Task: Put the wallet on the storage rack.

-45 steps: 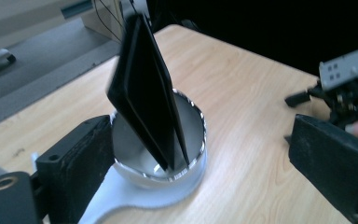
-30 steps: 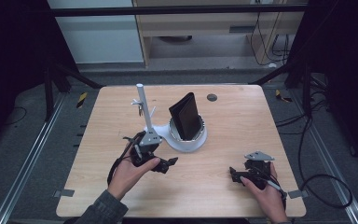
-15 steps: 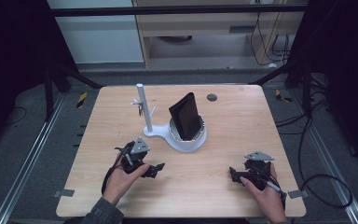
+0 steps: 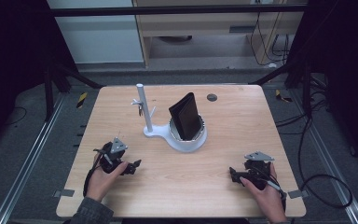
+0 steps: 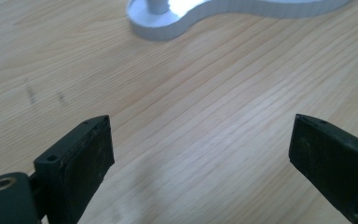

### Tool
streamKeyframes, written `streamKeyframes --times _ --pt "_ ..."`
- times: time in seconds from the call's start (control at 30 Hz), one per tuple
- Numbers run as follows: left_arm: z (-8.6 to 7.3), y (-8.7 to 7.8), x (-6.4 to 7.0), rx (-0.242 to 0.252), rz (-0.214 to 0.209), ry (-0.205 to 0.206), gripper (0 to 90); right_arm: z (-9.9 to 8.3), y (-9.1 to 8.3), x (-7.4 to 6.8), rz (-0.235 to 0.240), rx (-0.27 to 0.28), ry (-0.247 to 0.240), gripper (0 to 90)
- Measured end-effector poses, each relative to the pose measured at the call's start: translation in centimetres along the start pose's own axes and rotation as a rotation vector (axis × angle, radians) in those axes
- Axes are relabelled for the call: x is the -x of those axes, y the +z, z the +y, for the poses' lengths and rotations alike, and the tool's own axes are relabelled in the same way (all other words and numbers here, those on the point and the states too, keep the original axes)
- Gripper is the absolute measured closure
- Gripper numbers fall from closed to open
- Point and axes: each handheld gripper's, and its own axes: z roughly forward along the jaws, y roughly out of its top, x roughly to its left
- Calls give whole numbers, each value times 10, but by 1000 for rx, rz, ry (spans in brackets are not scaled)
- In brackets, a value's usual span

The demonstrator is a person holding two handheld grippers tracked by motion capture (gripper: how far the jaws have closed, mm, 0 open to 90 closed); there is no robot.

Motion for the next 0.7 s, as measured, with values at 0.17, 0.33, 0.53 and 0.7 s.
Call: streamKeyframes --times 0.17,0.33,0.53,0.7 --pt "-9 1 -14 -17 25 -41 64 0 0 0 0 0 1 6" --pt "-15 2 -22 -22 37 -64 61 0 0 0 -1 1 -5 5" --pt "-18 5 -26 -40 36 -63 59 0 0 0 -1 1 -5 5" --pt "-21 11 -27 -71 13 -62 54 -1 -1 0 -1 1 -5 5"
